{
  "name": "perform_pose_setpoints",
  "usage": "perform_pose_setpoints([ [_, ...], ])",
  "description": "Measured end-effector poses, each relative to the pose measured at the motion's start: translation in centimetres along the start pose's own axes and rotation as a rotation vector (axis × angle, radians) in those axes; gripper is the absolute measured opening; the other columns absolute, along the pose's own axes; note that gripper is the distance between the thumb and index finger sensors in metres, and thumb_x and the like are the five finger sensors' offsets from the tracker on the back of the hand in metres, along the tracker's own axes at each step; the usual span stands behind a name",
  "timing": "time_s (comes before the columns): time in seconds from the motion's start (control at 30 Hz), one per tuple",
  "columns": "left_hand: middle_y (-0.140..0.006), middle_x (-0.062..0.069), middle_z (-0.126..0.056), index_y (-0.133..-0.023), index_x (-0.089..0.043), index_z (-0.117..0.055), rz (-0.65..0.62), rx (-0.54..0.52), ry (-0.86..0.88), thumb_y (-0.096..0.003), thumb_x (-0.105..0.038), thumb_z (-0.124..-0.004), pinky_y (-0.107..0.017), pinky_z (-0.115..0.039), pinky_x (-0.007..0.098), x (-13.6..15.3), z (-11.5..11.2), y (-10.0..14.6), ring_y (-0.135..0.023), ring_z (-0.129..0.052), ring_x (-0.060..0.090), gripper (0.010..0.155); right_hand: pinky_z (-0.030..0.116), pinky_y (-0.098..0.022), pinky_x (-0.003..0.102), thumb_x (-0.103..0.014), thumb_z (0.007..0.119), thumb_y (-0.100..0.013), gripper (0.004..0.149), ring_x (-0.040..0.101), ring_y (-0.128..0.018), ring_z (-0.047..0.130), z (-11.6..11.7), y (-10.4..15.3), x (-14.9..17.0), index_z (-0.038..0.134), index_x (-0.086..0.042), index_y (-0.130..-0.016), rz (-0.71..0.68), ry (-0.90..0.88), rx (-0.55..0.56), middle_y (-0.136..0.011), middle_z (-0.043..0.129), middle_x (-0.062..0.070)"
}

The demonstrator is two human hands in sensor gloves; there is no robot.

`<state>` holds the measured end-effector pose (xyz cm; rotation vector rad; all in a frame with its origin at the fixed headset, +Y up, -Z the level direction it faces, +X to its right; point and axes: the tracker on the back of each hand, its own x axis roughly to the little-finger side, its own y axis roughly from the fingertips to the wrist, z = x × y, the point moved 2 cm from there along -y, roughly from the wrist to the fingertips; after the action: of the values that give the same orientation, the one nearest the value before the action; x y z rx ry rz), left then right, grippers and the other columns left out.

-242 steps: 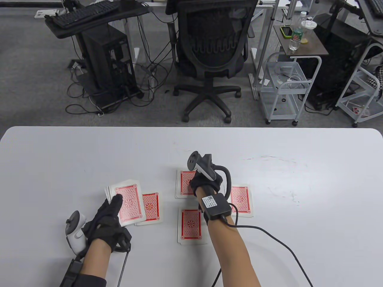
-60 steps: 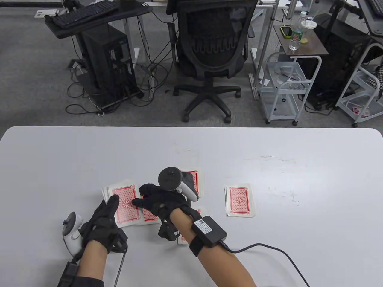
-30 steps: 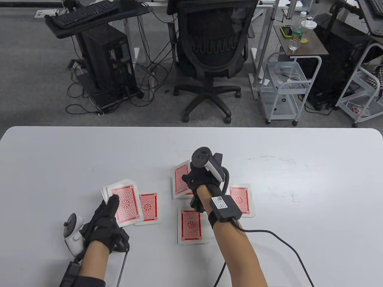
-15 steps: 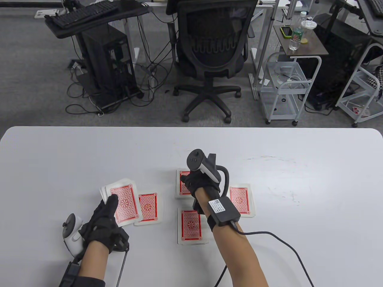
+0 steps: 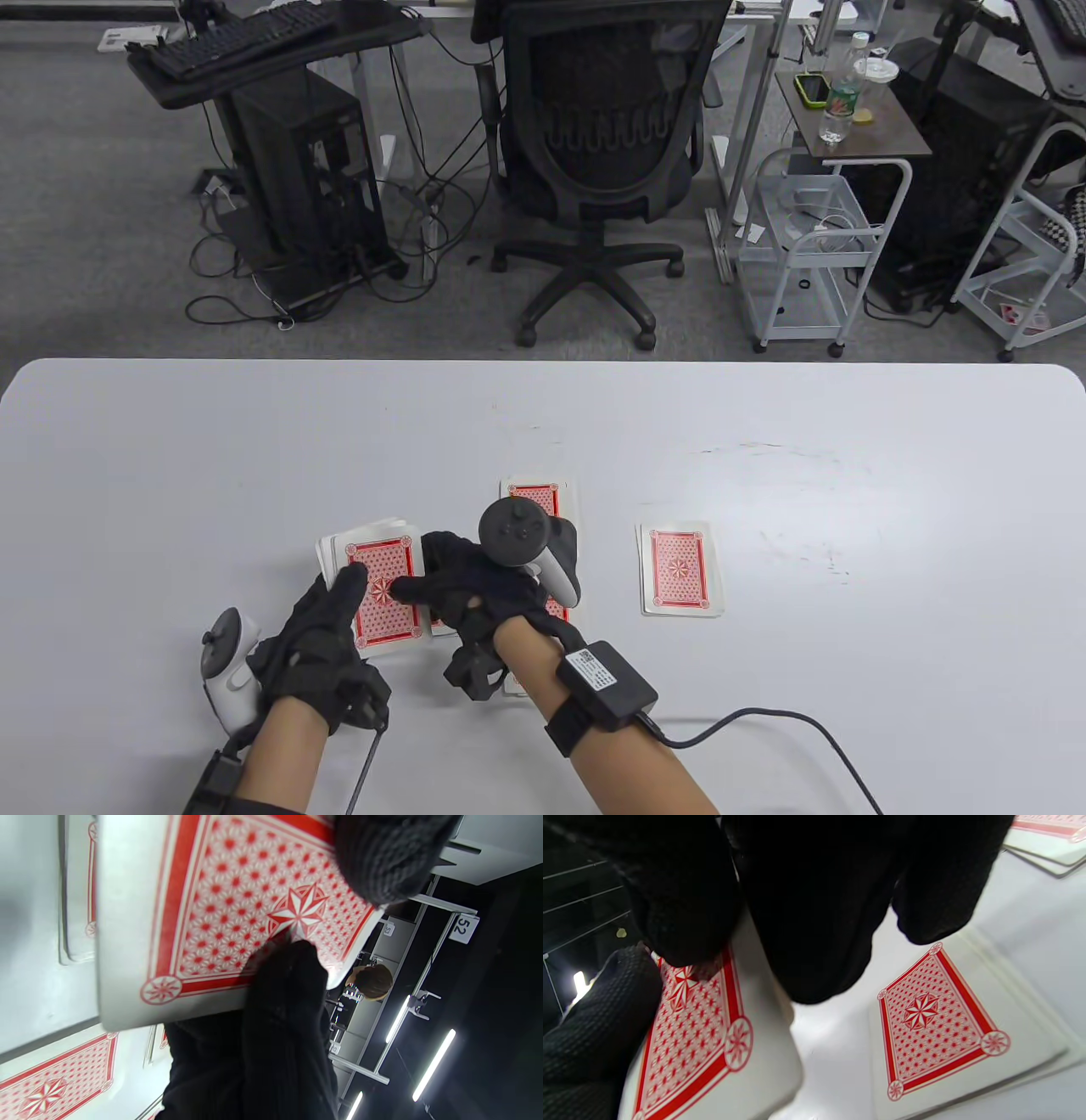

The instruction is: Four-player card dealing with fan arrangement

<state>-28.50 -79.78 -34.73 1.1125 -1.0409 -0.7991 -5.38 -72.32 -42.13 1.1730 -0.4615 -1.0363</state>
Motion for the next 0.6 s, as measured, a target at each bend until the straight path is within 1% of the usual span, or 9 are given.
perform_pose_setpoints([
  [0.07, -0.087, -0.008, -0.092, -0.093, -0.032, -0.074, 0.002, 0.013, 0.015, -0.0507, -0.049, -0.082, -0.049, -0.091, 0.042, 0.0, -0.1, -0.1, -0.072, -0.103, 0.024, 0.046, 0.078, -0.05, 0.055, -0.034, 0.095, -0.042, 0.06, 0.019, -0.044, 0.109, -0.6, 0.0, 0.5, 0.074, -0.006, -0.091, -0.001, -0.038, 0.013, -0.067, 0.093, 0.003],
  [0.13, -0.087, -0.008, -0.091, -0.094, -0.032, -0.073, -0.007, 0.036, 0.012, -0.0511, -0.048, -0.081, -0.049, -0.091, 0.042, -0.1, -0.4, -0.2, -0.072, -0.103, 0.024, 0.046, 0.078, -0.05, 0.054, -0.031, 0.093, -0.044, 0.059, 0.02, -0.046, 0.11, -1.2, 0.0, 1.2, 0.073, -0.003, -0.092, 0.006, -0.11, -0.025, -0.066, 0.094, 0.003],
  [0.2, -0.088, -0.009, -0.091, -0.094, -0.032, -0.073, -0.015, 0.057, 0.025, -0.0511, -0.048, -0.08, -0.049, -0.091, 0.042, -0.2, -0.7, -0.3, -0.072, -0.103, 0.023, 0.046, 0.079, -0.05, 0.054, -0.031, 0.091, -0.046, 0.059, 0.021, -0.047, 0.111, -1.9, 0.1, 1.6, 0.072, -0.001, -0.092, -0.006, -0.158, -0.036, -0.066, 0.095, 0.004],
  [0.33, -0.088, -0.009, -0.091, -0.094, -0.032, -0.073, -0.011, 0.047, 0.039, -0.0513, -0.048, -0.08, -0.049, -0.091, 0.042, -0.1, -0.5, -0.3, -0.072, -0.104, 0.023, 0.046, 0.078, -0.048, 0.053, -0.031, 0.089, -0.047, 0.059, 0.021, -0.046, 0.11, -4.3, 0.6, 2.4, 0.071, 0.0, -0.094, 0.01, -0.165, -0.012, -0.067, 0.095, 0.004],
  [0.43, -0.088, -0.008, -0.091, -0.094, -0.032, -0.073, -0.001, 0.023, 0.044, -0.0514, -0.048, -0.08, -0.049, -0.091, 0.042, -0.1, -0.1, -0.3, -0.072, -0.103, 0.023, 0.046, 0.078, -0.047, 0.053, -0.032, 0.089, -0.048, 0.062, 0.018, -0.04, 0.105, -7.9, 1.5, 3.4, 0.066, -0.002, -0.097, 0.047, -0.116, 0.037, -0.068, 0.093, 0.003],
  [0.47, -0.088, -0.009, -0.091, -0.094, -0.032, -0.073, 0.0, 0.021, 0.041, -0.0515, -0.048, -0.08, -0.05, -0.091, 0.042, 0.0, 0.0, -0.3, -0.072, -0.103, 0.023, 0.046, 0.077, -0.046, 0.054, -0.031, 0.088, -0.048, 0.063, 0.018, -0.039, 0.103, -9.7, 1.9, 4.0, 0.064, -0.002, -0.098, 0.077, -0.088, 0.051, -0.069, 0.091, 0.003],
  [0.5, -0.088, -0.009, -0.091, -0.094, -0.032, -0.073, 0.001, 0.019, 0.038, -0.0515, -0.048, -0.08, -0.05, -0.091, 0.042, 0.0, 0.1, -0.3, -0.072, -0.103, 0.023, 0.046, 0.076, -0.047, 0.054, -0.031, 0.088, -0.049, 0.065, 0.018, -0.039, 0.101, -10.9, 2.2, 4.5, 0.061, -0.002, -0.1, 0.103, -0.064, 0.056, -0.071, 0.09, 0.004],
  [0.57, -0.088, -0.008, -0.091, -0.094, -0.032, -0.073, 0.005, 0.018, 0.034, -0.0517, -0.048, -0.08, -0.05, -0.091, 0.042, 0.0, 0.1, -0.4, -0.073, -0.103, 0.023, 0.046, 0.075, -0.047, 0.055, -0.031, 0.088, -0.049, 0.068, 0.016, -0.037, 0.099, -14.1, 3.2, 5.9, 0.056, -0.003, -0.103, 0.164, 0.016, 0.086, -0.073, 0.086, 0.004],
  [0.6, -0.088, -0.009, -0.091, -0.094, -0.032, -0.073, 0.007, 0.019, 0.033, -0.0517, -0.048, -0.08, -0.05, -0.091, 0.042, 0.0, 0.1, -0.4, -0.073, -0.103, 0.023, 0.046, 0.075, -0.047, 0.055, -0.031, 0.088, -0.049, 0.07, 0.016, -0.037, 0.098, -15.1, 3.6, 6.5, 0.055, -0.002, -0.104, 0.192, 0.045, 0.097, -0.074, 0.086, 0.004],
])
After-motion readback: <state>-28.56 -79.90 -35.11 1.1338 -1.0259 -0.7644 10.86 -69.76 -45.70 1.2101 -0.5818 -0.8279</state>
